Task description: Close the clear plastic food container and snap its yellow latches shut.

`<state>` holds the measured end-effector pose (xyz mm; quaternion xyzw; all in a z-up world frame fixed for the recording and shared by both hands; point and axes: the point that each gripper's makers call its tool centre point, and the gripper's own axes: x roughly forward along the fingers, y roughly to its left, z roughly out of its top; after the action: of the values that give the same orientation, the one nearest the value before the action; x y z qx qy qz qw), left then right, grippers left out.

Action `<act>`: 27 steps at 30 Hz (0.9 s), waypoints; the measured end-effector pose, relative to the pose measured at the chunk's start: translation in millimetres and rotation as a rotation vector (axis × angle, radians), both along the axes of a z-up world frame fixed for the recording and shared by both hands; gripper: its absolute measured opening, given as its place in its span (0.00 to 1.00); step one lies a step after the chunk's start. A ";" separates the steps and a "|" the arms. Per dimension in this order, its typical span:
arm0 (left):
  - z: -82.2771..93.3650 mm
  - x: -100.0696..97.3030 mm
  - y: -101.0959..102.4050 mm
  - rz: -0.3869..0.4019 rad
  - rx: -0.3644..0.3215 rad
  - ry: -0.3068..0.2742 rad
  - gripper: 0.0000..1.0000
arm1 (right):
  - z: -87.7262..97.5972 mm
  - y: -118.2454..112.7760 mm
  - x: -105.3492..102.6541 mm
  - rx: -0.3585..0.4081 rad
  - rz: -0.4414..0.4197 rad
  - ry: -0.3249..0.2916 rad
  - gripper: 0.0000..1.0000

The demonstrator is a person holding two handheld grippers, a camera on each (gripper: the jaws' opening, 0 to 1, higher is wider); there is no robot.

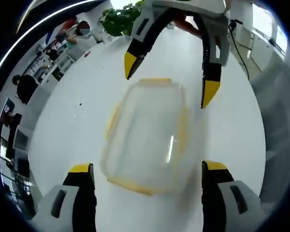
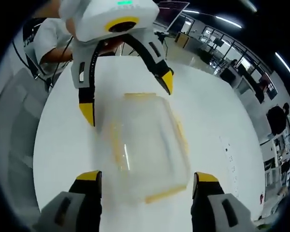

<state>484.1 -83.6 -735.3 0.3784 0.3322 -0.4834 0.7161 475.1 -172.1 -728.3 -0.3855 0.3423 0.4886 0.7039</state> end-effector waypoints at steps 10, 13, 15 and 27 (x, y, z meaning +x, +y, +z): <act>6.9 -11.8 4.7 0.056 -0.043 -0.003 0.91 | 1.3 -5.9 -16.8 0.067 -0.110 -0.007 0.73; 8.8 -16.5 3.8 0.062 -0.053 -0.006 0.92 | 5.1 -6.8 -19.2 0.080 -0.124 -0.012 0.72; 10.1 -17.9 3.1 0.073 -0.066 -0.010 0.92 | 8.2 -7.4 -19.6 0.090 -0.136 -0.025 0.72; 16.9 -31.9 3.6 0.176 -0.166 -0.002 0.93 | 21.1 -9.7 -26.5 0.166 -0.221 -0.086 0.70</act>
<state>452.3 -80.0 -718.4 0.2874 0.3222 -0.4440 0.7851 448.5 -181.8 -707.1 -0.3064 0.3109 0.4177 0.7969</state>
